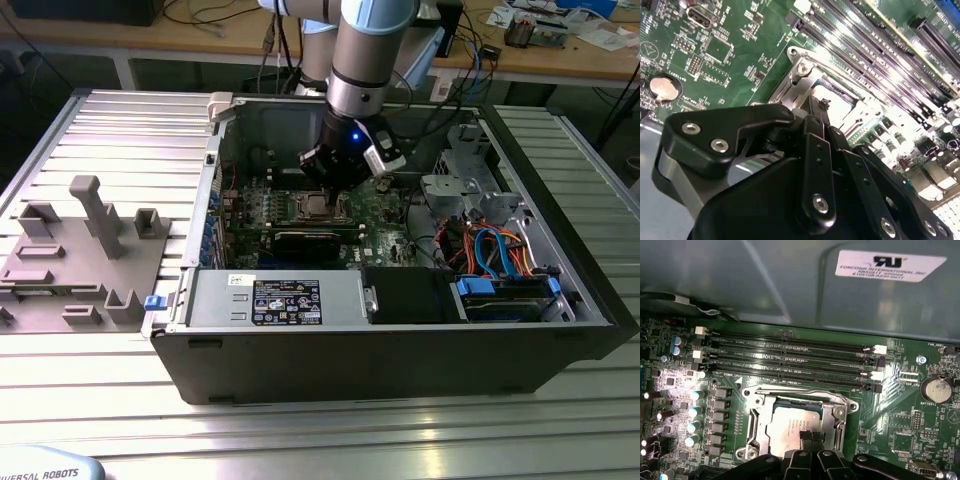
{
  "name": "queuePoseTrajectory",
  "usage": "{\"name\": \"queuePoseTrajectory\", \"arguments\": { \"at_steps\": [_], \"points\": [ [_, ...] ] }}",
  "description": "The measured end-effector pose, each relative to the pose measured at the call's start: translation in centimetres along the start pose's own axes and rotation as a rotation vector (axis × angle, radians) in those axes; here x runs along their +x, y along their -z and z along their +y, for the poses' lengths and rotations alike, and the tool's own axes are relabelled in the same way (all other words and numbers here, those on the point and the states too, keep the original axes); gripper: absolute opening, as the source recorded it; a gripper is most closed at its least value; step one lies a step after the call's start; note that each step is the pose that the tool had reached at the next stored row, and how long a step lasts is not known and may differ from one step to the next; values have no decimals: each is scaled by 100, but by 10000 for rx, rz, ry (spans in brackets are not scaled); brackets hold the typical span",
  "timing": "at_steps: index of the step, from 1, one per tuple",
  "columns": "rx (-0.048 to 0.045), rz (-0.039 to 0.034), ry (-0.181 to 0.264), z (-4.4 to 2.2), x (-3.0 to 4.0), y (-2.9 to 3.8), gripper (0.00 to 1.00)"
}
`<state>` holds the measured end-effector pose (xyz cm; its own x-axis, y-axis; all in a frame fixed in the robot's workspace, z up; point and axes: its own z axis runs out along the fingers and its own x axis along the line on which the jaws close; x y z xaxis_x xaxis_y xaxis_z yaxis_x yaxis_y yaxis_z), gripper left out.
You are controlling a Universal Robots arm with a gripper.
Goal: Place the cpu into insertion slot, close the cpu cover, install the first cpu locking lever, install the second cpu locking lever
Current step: 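Install the second cpu locking lever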
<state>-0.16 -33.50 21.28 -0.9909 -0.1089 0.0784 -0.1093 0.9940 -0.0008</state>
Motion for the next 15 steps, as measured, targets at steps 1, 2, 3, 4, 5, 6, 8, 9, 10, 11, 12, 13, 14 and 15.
{"name": "queuePoseTrajectory", "arguments": {
  "at_steps": [1, 2, 3, 4, 5, 6, 8, 9, 10, 11, 12, 13, 14, 15],
  "points": [
    [17, 3, 0, 6, 0, 13, 11],
    [17, 1, 1, 6, 1, 34, 11],
    [19, 2, 0, 6, 3, 52, 11],
    [18, 2, -1, 6, 5, 74, 11],
    [19, 2, -1, 6, 7, 102, 11],
    [18, 1, -1, 6, 9, 125, 11],
    [18, 1, -1, 6, 14, 188, 11],
    [20, 2, -1, 6, 15, 198, 11],
    [16, 0, -2, 7, 15, 198, 11],
    [17, 2, -1, 7, 15, 199, 11],
    [18, 2, -1, 6, 15, 200, 11],
    [18, 1, -1, 6, 15, 201, 11],
    [18, 1, -1, 6, 15, 201, 11],
    [18, 2, -1, 6, 15, 202, 11]
  ]
}}
